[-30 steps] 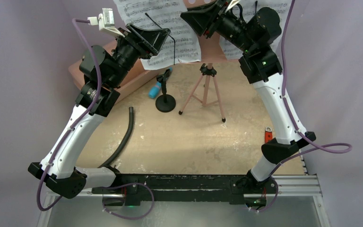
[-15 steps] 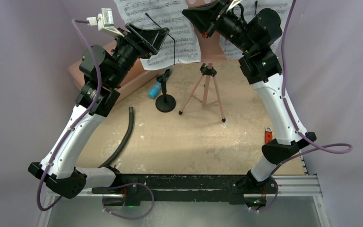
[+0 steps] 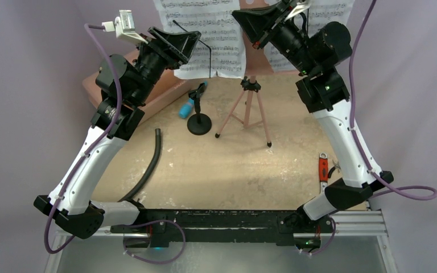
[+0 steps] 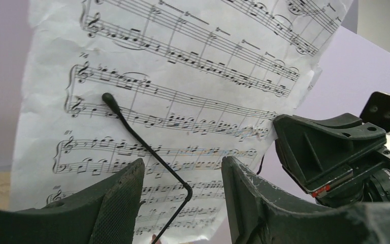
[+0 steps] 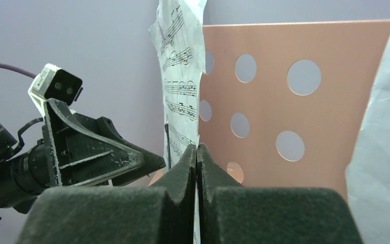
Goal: Set up the instrument practice props
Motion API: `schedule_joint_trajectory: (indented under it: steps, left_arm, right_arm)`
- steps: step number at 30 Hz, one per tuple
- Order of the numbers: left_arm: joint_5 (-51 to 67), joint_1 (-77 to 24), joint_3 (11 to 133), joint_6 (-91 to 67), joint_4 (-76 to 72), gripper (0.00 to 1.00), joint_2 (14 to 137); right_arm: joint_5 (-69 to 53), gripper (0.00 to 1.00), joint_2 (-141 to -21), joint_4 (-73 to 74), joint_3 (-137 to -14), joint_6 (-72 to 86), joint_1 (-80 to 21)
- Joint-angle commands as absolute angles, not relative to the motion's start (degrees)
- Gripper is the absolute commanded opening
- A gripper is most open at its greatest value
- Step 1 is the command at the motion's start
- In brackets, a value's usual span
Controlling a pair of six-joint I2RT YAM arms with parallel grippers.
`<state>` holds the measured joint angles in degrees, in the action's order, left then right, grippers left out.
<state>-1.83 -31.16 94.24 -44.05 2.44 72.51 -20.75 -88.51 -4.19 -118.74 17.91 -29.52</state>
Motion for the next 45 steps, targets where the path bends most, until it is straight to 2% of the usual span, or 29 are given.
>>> schedule_joint_trajectory:
  steps: [1, 20, 35, 42, 45]
  left_arm:
    - [-2.68, -31.29, 94.39, -45.16, 1.85, 0.56, 72.33]
    - [-3.25, -31.29, 93.43, -45.07, 1.67, 0.54, 70.93]
    - [-3.25, -31.29, 92.55, -44.87, 1.49, 0.55, 69.97]
    - [-3.22, -31.27, 92.55, -44.50, 1.74, 0.58, 69.57]
    - [-3.35, -31.27, 92.55, -44.26, 1.85, 0.59, 69.36]
  right_arm:
    - [-16.79, 0.00, -84.90, -9.09, -116.79, 16.45, -29.71]
    - [-7.65, 0.00, -77.75, -15.42, -103.73, 15.41, -29.77]
    - [-2.90, 0.00, -76.36, -17.55, -102.74, 14.79, -29.71]
    - [-3.34, 0.06, -77.34, -17.24, -103.95, 15.25, -29.73]
    - [-2.89, 0.12, -77.02, -17.23, -103.75, 15.27, -29.71]
